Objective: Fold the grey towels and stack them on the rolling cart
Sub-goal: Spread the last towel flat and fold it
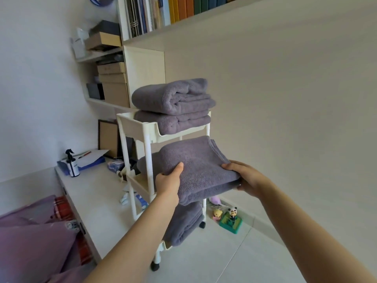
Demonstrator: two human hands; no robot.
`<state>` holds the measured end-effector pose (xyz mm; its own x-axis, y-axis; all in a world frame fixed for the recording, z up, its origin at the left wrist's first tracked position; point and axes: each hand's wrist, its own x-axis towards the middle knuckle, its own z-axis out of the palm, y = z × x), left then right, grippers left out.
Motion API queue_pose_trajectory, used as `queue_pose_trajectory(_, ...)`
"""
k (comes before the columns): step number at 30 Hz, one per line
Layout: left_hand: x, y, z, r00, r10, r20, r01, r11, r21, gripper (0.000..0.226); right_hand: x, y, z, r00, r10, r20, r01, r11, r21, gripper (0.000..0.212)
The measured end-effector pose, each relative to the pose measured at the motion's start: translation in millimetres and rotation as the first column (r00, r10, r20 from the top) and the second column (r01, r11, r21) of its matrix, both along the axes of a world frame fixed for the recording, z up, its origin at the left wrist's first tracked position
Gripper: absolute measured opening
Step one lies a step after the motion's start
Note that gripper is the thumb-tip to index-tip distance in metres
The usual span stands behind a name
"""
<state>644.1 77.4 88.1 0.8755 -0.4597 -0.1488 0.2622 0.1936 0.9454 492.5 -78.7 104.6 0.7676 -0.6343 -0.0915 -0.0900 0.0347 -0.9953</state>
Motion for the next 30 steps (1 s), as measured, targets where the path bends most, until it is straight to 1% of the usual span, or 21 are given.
queue_pose_trajectory(1, 2.9, -4.2, -0.7, 1.000, 0.026, -0.016, -0.026, 1.000, -0.016, 0.077, 6.4, -3.8, -0.1, 1.000, -0.004, 0.008, 0.003, 1.000, 0.029, 0.043)
queue_pose_trajectory(3, 9.4, -13.7, -3.2, 0.996, 0.079, -0.036, -0.080, 0.996, -0.024, 0.077, 19.8, -11.2, -2.4, 0.999, 0.001, 0.049, -0.004, 0.998, 0.063, 0.050)
queue_pose_trajectory(6, 17.4, -22.5, -3.5, 0.988, 0.140, -0.065, -0.142, 0.989, -0.038, 0.073, 38.9, -18.6, -9.3, 0.982, -0.026, 0.187, 0.003, 0.993, 0.121, 0.039)
queue_pose_trajectory(7, 18.5, -24.8, -2.0, 0.986, 0.151, -0.070, -0.154, 0.987, -0.040, 0.072, 44.3, -20.5, -10.3, 0.970, -0.039, 0.241, 0.004, 0.990, 0.141, 0.040)
queue_pose_trajectory(10, 25.5, -37.0, -0.1, 0.969, 0.241, -0.052, -0.243, 0.969, -0.047, 0.069, 64.7, -31.5, -11.9, 0.925, -0.025, 0.379, -0.044, 0.984, 0.174, 0.052)
queue_pose_trajectory(12, 32.6, -42.5, 1.9, 0.953, 0.303, -0.021, -0.304, 0.950, -0.065, 0.068, 78.8, -35.4, -12.0, 0.906, -0.014, 0.423, -0.070, 0.981, 0.180, 0.052)
queue_pose_trajectory(13, 38.4, -47.3, 2.4, 0.940, 0.341, -0.004, -0.340, 0.937, -0.078, 0.069, 88.3, -39.3, -14.1, 0.903, -0.007, 0.429, -0.078, 0.980, 0.181, 0.048)
queue_pose_trajectory(14, 44.6, -51.7, 1.9, 0.927, 0.376, 0.007, -0.374, 0.924, -0.082, 0.075, 97.0, -41.0, -15.2, 0.904, -0.002, 0.427, -0.078, 0.982, 0.171, 0.043)
queue_pose_trajectory(16, 63.0, -61.4, -7.7, 0.894, 0.447, 0.041, -0.444, 0.893, -0.070, 0.104, 111.9, -41.8, -16.5, 0.906, -0.002, 0.423, -0.076, 0.983, 0.167, 0.033)
queue_pose_trajectory(17, 78.8, -69.2, -21.9, 0.869, 0.490, 0.068, -0.488, 0.872, -0.043, 0.116, 120.3, -42.5, -19.0, 0.910, -0.013, 0.414, -0.066, 0.982, 0.174, 0.031)
queue_pose_trajectory(19, 112.5, -84.2, -56.0, 0.838, 0.529, 0.132, -0.539, 0.841, 0.051, 0.128, 131.4, -42.2, -25.6, 0.927, -0.039, 0.374, -0.027, 0.985, 0.170, 0.030)
queue_pose_trajectory(21, 123.9, -83.9, -65.9, 0.845, 0.507, 0.168, -0.528, 0.840, 0.125, 0.136, 140.5, -42.8, -38.9, 0.952, -0.066, 0.298, 0.030, 0.992, 0.126, 0.026)
queue_pose_trajectory(23, 113.1, -74.1, -53.9, 0.863, 0.460, 0.210, -0.496, 0.850, 0.175, 0.129, 147.0, -42.2, -50.2, 0.970, -0.081, 0.229, 0.067, 0.995, 0.069, 0.026)
queue_pose_trajectory(25, 80.9, -61.1, -26.4, 0.867, 0.402, 0.294, -0.469, 0.858, 0.211, 0.111, 149.0, -40.7, -53.2, 0.975, -0.107, 0.196, 0.106, 0.994, 0.015, 0.033)
queue_pose_trajectory(26, 75.1, -60.1, -23.6, 0.865, 0.369, 0.340, -0.461, 0.854, 0.244, 0.105, 148.1, -39.1, -51.7, 0.977, -0.122, 0.173, 0.129, 0.991, -0.029, 0.035)
queue_pose_trajectory(28, 71.6, -61.3, -24.5, 0.862, 0.321, 0.393, -0.450, 0.840, 0.302, 0.104, 145.6, -37.4, -48.8, 0.980, -0.146, 0.133, 0.161, 0.981, -0.112, 0.037)
queue_pose_trajectory(30, 74.6, -62.7, -26.0, 0.853, 0.310, 0.420, -0.462, 0.822, 0.332, 0.104, 144.7, -35.5, -46.9, 0.981, -0.174, 0.083, 0.187, 0.964, -0.190, 0.043)
